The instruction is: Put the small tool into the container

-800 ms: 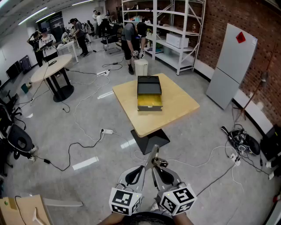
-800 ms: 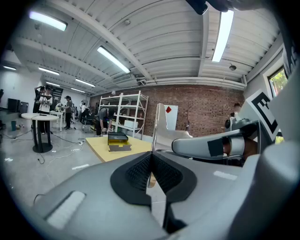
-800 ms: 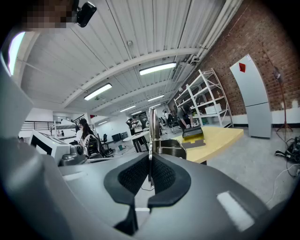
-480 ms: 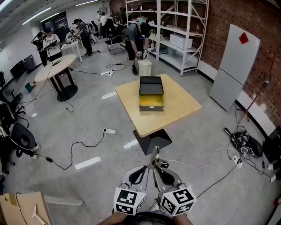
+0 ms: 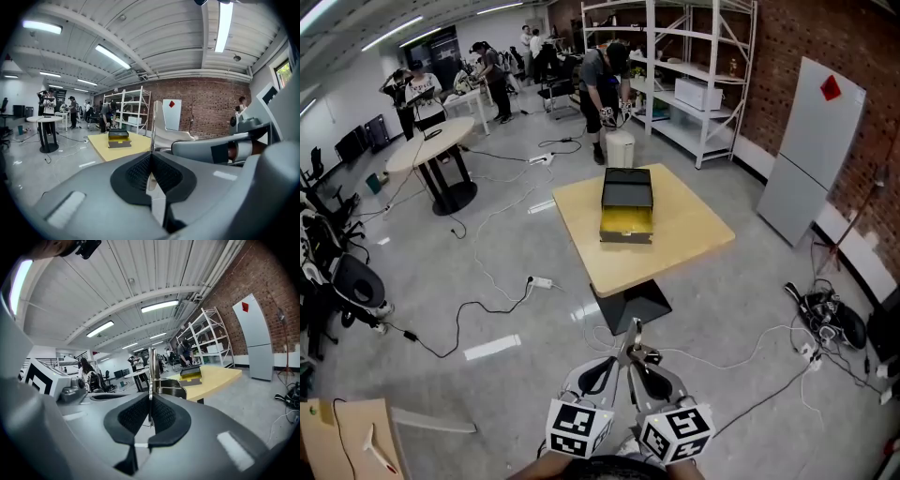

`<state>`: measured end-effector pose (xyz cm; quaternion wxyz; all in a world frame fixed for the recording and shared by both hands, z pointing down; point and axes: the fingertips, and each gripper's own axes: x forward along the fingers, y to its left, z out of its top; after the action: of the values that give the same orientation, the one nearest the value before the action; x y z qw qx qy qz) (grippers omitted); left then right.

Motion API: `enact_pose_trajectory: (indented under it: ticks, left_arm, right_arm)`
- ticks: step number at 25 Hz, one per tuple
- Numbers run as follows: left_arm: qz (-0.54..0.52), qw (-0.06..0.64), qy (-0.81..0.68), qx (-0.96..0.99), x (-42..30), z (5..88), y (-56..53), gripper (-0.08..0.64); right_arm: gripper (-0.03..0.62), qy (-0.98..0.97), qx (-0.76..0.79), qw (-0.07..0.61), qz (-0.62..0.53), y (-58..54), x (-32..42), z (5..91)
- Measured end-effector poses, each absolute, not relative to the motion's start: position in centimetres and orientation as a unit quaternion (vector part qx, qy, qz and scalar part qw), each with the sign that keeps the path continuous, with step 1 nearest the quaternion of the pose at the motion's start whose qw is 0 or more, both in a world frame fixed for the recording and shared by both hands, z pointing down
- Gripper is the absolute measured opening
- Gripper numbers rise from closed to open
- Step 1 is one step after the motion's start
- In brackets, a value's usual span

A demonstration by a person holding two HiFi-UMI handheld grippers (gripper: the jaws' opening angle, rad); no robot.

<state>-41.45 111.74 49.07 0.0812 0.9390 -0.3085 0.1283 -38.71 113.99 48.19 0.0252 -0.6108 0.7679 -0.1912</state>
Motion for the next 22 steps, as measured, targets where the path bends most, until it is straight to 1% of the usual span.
enact_pose_trajectory:
  ticks: [6,10,16,22]
  left_arm:
    - [0.137,0.083,-0.315,0.935,-28.5,51.2,115.5,0.009]
    - [0.142,0.073,-0.322,0.933,-22.2,49.4,118.1,0.006]
    - [0.141,0.082,-0.315,0.935,-16.2,48.7,119.8,0.006]
    - [0.149,0.083,-0.310,0.936,-12.0,49.5,113.0,0.005]
  right_arm:
    - [0.008,0.777,-0.599,0.025,-0.192,117.7,-26.1,50.3]
    - [0.008,0.776,-0.599,0.026,-0.195,120.5,-19.6,49.0]
    - [0.008,0.777,-0.600,0.023,-0.190,122.1,-13.7,48.3]
    - [0.008,0.771,-0.607,0.020,-0.192,115.5,-9.4,49.1]
